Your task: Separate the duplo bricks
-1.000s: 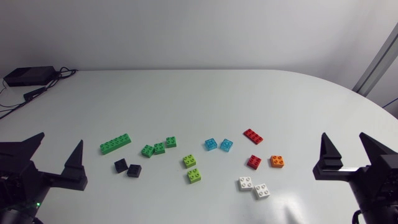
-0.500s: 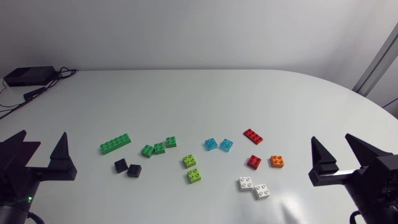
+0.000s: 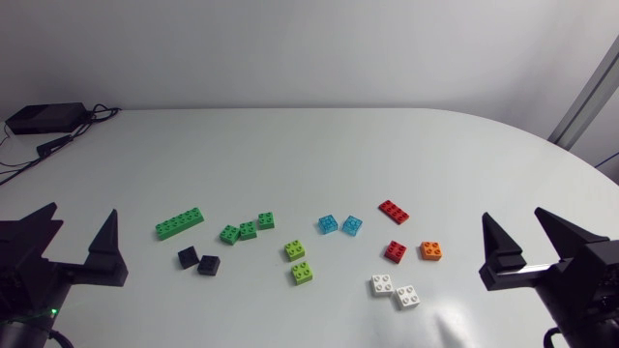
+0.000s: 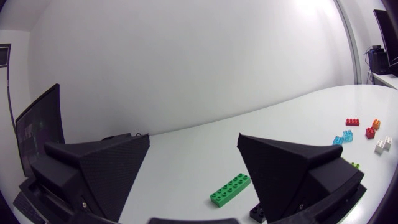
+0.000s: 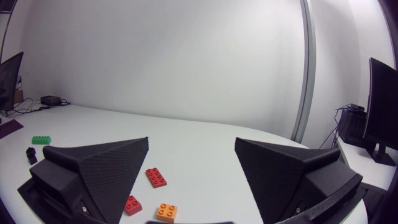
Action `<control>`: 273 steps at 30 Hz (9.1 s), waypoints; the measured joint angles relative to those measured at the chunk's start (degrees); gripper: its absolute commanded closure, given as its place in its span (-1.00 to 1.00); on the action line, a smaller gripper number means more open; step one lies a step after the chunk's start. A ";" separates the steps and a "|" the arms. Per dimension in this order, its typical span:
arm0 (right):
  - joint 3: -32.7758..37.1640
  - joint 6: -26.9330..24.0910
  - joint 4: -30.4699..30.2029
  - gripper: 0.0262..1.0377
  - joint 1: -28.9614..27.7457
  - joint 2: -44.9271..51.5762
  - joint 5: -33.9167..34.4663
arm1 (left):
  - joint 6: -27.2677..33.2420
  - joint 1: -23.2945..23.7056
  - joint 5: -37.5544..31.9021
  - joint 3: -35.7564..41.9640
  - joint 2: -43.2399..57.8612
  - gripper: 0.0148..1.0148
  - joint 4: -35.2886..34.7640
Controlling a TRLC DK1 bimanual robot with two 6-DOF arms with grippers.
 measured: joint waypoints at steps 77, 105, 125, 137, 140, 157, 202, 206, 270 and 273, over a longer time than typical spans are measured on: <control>0.00 8.55 -0.22 -0.92 -1.55 0.00 -0.07 | -10.51 5.46 5.51 0.00 0.00 -0.94 -1.16; 0.00 8.57 -0.22 -0.92 -1.55 0.00 -0.07 | -10.51 5.46 5.51 0.00 0.00 -0.94 -1.16; 0.00 8.57 -0.22 -0.92 -1.55 0.00 -0.07 | -10.51 5.46 5.51 0.00 0.00 -0.94 -1.16; 0.00 8.57 -0.22 -0.92 -1.55 0.00 -0.07 | -10.51 5.46 5.51 0.00 0.00 -0.94 -1.16; 0.00 8.57 -0.22 -0.92 -1.55 0.00 -0.07 | -10.54 5.46 5.51 0.00 0.00 -0.94 -1.16; 0.00 8.57 -0.22 -0.92 -1.55 0.00 -0.07 | -10.51 5.46 5.51 0.00 0.00 -0.94 -1.16; 0.00 8.57 -0.22 -0.92 -1.55 0.00 -0.07 | -10.51 5.46 5.51 0.00 0.00 -0.94 -1.16; 0.00 8.57 -0.22 -0.92 -1.55 0.00 -0.07 | -10.51 5.46 5.51 0.00 0.00 -0.94 -1.16; 0.00 8.57 -0.22 -0.92 0.76 0.00 0.11 | -10.51 5.46 5.51 0.00 0.00 -0.94 -1.16; 0.00 8.57 -0.22 -0.92 0.76 0.00 0.11 | -10.51 5.46 5.51 0.00 0.00 -0.94 -1.16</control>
